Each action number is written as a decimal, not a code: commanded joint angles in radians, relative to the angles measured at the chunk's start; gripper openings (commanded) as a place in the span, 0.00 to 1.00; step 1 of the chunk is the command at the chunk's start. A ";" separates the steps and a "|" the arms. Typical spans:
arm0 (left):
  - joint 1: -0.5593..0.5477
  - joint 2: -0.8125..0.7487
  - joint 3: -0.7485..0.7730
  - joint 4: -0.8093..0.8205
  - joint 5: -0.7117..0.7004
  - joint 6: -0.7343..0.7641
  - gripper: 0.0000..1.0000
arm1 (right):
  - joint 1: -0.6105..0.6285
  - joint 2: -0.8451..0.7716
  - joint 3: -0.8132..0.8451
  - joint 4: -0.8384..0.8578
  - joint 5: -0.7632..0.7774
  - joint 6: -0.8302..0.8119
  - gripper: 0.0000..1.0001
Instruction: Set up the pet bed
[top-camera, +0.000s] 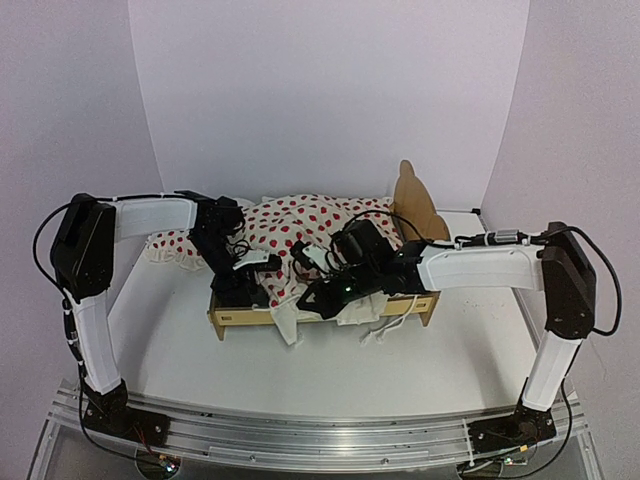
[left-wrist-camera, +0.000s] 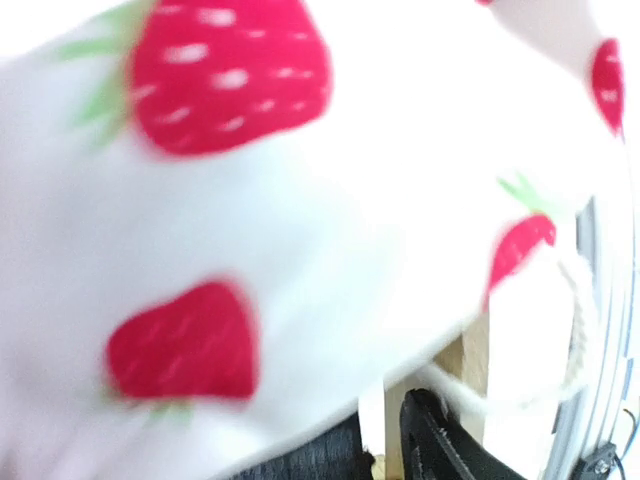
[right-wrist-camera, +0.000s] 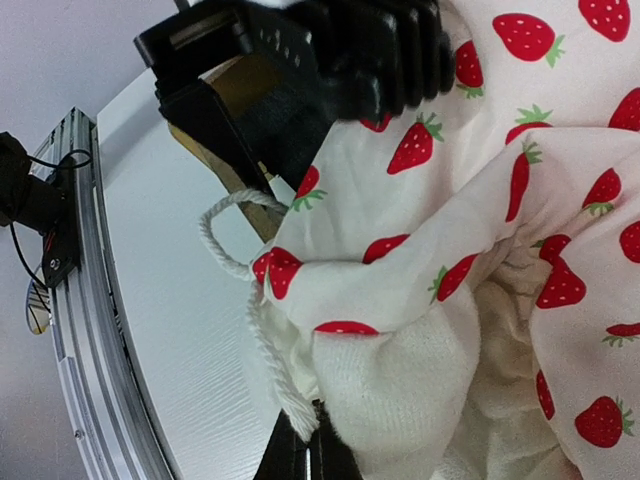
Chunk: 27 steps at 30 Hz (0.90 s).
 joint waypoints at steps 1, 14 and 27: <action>0.055 -0.070 0.087 -0.105 0.063 0.038 0.68 | 0.046 0.005 0.028 -0.015 -0.009 0.005 0.00; 0.036 -0.289 -0.076 0.016 0.133 0.018 0.67 | 0.138 0.039 0.070 -0.010 -0.035 0.034 0.00; -0.073 -0.419 -0.354 0.350 0.143 -0.019 0.70 | 0.192 0.015 0.091 -0.048 -0.104 0.004 0.40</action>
